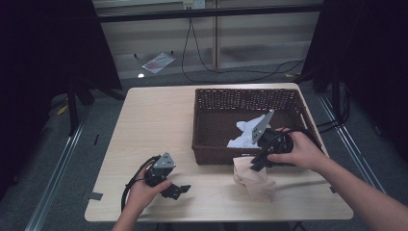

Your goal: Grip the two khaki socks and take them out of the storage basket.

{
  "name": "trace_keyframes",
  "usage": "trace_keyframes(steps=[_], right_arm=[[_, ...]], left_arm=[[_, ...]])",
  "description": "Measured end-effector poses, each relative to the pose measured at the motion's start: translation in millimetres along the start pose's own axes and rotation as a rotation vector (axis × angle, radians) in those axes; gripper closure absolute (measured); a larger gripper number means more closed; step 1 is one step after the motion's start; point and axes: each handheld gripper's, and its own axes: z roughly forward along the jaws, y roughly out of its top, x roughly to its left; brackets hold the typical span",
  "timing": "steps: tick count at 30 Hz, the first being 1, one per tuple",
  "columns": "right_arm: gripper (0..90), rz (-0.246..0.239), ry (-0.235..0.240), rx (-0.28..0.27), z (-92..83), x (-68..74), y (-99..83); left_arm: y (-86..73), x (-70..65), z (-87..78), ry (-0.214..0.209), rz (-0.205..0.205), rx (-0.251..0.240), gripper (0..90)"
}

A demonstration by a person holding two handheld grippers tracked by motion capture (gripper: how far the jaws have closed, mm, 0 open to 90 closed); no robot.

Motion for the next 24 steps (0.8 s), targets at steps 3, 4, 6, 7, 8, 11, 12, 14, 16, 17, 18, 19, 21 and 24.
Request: trace_keyframes(steps=[3,4,6,7,8,11,12,14,16,17,18,19,21,24], right_arm=[[63.5,0.005,0.005,-0.012,1.5,0.5,0.7],[61.1,0.008,-0.005,-0.020,0.9,0.4,0.9],[56.7,0.021,-0.005,-0.024,-1.1,0.3,0.4],[53.5,0.015,-0.013,-0.030,-1.9,-0.5,-0.3],[52.0,0.015,-0.017,-0.033,-3.1,-0.5,-0.9],[42.5,0.017,-0.015,-0.042,-5.2,0.5,-2.0],[40.5,0.016,-0.013,-0.045,-5.6,0.9,-2.3],[36.1,0.016,-0.022,-0.049,-6.6,1.5,-3.3],[32.7,0.019,-0.021,-0.064,-8.1,1.5,-4.9],[30.1,0.018,-0.023,-0.071,-8.8,1.3,-5.8],[27.9,0.027,-0.026,-0.075,-9.6,1.7,-6.7],[26.7,0.020,-0.026,-0.079,-10.3,1.2,-8.1],[23.9,0.019,-0.024,-0.085,-11.4,1.5,-10.4],[20.7,0.027,-0.032,-0.093,-11.8,1.6,-14.2]], left_arm=[[0.0,-0.2,-0.1,0.000,-0.003,-0.004,0.9],[0.1,0.1,-0.5,0.001,0.000,-0.001,0.9],[-0.1,0.1,-0.8,0.003,-0.003,-0.002,0.9],[-0.1,0.1,-0.8,0.002,-0.003,-0.004,1.0],[0.0,0.1,-0.9,0.003,-0.002,-0.001,0.9],[0.1,0.0,-0.8,0.003,-0.001,0.000,1.0],[0.3,-0.1,-0.9,0.005,-0.003,0.001,1.0],[0.6,0.1,-0.9,0.005,0.002,0.004,1.0],[0.3,-0.5,-0.8,0.003,0.001,0.002,1.0],[0.3,-0.5,-1.1,0.003,0.003,0.002,1.0],[0.3,-0.6,-1.7,0.005,0.003,0.004,1.0],[0.1,-0.4,-1.8,0.005,0.002,0.000,1.0],[0.0,-0.3,-2.3,0.007,0.001,0.004,1.0],[-0.1,-0.4,-2.1,0.005,0.002,0.004,1.0]])
